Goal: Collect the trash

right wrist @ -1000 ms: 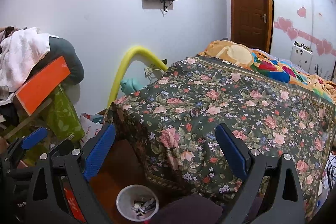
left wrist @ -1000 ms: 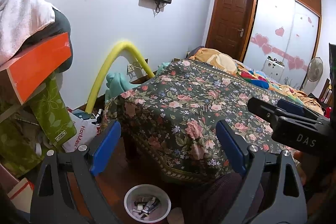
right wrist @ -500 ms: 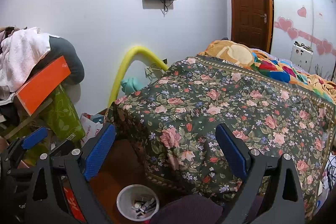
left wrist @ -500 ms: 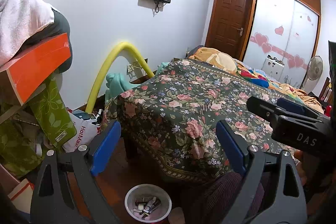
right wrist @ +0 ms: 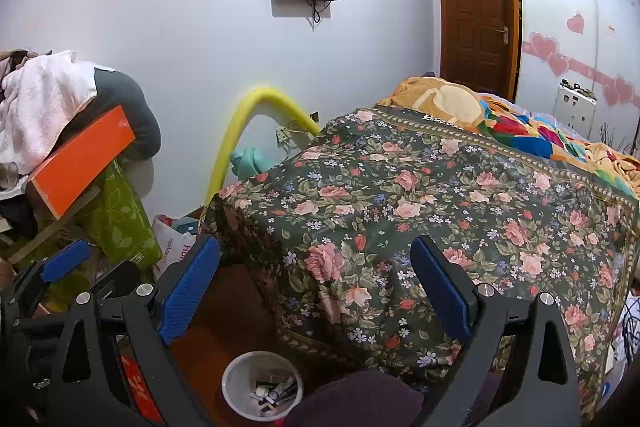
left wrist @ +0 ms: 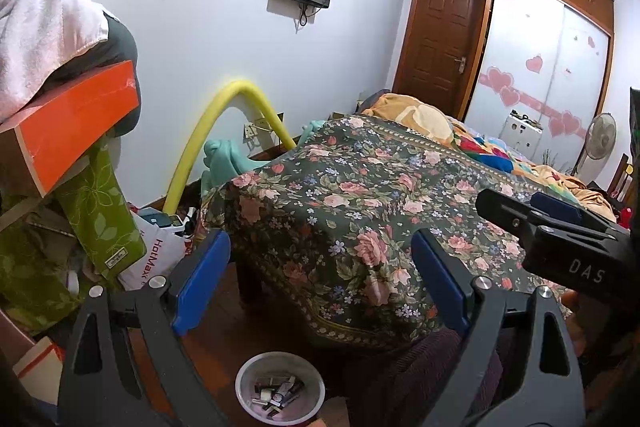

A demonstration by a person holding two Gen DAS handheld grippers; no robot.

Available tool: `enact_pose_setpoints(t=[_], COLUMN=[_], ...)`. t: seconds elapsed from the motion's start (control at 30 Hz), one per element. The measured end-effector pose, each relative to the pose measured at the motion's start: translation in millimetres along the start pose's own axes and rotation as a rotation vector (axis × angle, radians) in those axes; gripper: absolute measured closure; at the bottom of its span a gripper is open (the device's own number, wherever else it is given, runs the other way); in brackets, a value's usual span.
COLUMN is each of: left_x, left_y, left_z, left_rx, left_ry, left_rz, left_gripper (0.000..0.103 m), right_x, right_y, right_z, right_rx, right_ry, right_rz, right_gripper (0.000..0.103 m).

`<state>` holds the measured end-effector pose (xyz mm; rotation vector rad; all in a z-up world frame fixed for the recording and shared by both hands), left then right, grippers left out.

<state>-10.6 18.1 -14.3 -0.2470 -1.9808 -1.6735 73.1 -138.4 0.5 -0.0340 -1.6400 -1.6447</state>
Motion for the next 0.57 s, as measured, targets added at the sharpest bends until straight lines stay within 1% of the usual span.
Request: enact_pose_setpoints(t=[0.57], left_x=[3.1], left_y=[-0.4], left_z=[-4.2], left_rx=[-0.013], left_ry=[-0.018], left_rz=[0.000], left_gripper=[0.011], right_x=[1.4], right_y=[0.4], right_z=[-1.3], right_rx=[-0.004], right_ry=[0.001], right_rz=[0.000], right_gripper=[0.008])
Point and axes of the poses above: each gripper's, at about its wrist camera, not at the fingertips, and x roughly against the way its jaws point, z to its left, y to its top, the point moved 3 cm from there along -x, roughly the way its jaws point, and after that the axes turned 9 degrees about y, right-handed, at the moved point
